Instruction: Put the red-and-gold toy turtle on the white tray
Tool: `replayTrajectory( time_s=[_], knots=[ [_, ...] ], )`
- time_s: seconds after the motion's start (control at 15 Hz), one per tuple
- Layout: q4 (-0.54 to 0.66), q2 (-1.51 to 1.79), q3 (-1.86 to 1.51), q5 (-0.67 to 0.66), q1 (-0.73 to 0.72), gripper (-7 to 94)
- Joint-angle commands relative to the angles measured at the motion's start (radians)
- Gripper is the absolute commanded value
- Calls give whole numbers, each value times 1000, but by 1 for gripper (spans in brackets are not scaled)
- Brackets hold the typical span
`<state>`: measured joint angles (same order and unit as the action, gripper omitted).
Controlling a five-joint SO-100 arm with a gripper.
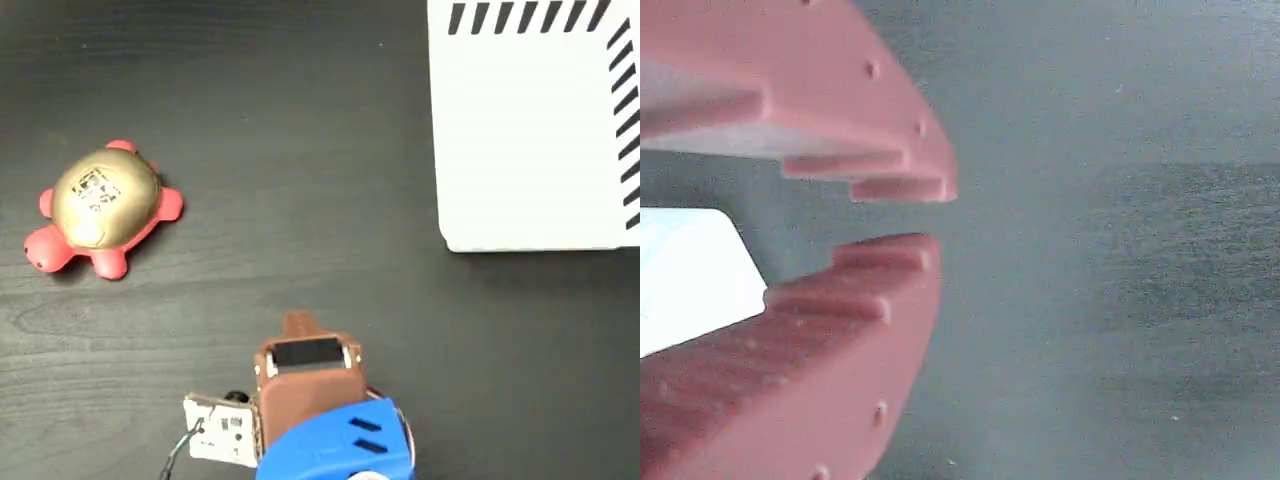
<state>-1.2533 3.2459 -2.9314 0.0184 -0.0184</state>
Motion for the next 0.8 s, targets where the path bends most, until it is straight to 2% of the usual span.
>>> replayTrajectory(
  time_s=[0.0,0.73],
  knots=[
    [-17,8,12,12,-15,0],
    [-3,5,9,0,-92,0]
  ],
)
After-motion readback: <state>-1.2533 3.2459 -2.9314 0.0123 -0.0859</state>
